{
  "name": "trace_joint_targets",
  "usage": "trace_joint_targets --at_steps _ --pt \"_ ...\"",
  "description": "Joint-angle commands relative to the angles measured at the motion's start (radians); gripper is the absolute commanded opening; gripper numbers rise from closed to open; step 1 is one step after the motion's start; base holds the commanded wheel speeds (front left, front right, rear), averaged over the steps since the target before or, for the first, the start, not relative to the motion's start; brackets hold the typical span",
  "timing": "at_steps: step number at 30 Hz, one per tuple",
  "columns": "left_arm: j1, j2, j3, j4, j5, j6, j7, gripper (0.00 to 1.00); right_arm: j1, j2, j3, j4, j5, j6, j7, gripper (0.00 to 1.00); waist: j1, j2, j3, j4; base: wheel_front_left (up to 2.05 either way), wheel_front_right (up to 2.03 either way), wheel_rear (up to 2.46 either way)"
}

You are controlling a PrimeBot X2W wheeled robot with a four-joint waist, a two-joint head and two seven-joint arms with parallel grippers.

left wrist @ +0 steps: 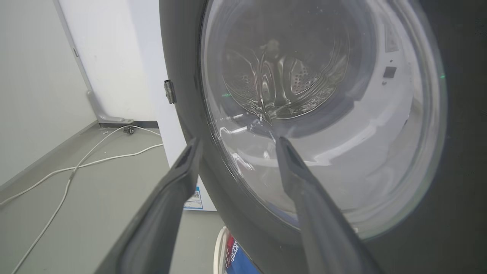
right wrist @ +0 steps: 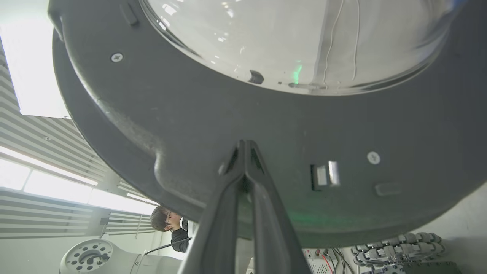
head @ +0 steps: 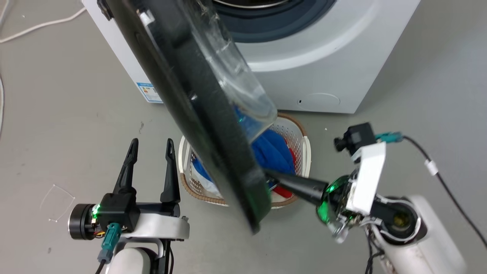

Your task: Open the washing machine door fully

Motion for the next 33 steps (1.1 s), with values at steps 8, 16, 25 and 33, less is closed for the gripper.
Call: trace_joint_targets --at_steps 8,16,25,33 --pt "0.042 -0.001 0.007 0.006 0.009 0.000 -0.003 1.00 0.080 0.032 0.046 -0.009 0.021 0.003 -0.008 0.00 0.0001 -0.0001 -0.052 0.004 0.00 0.00 0.00" --pt "0.076 -0.001 0.016 0.009 0.013 0.005 -0.003 1.00 0.121 0.040 0.024 0.010 0.031 0.003 -0.060 0.00 0.0001 -0.0001 -0.093 -0.004 0.00 0.00 0.00" --pt "0.129 -0.001 0.016 0.019 0.013 0.006 -0.003 1.00 0.223 0.046 -0.135 -0.069 0.001 0.003 -0.278 0.00 0.0001 -0.0001 -0.186 -0.028 0.00 0.00 0.00" --pt "0.168 -0.001 0.021 0.020 0.015 0.006 -0.003 1.00 0.305 0.010 -0.211 -0.199 -0.272 0.003 -0.599 0.00 0.0001 -0.0001 -0.236 -0.041 0.00 0.00 0.00"
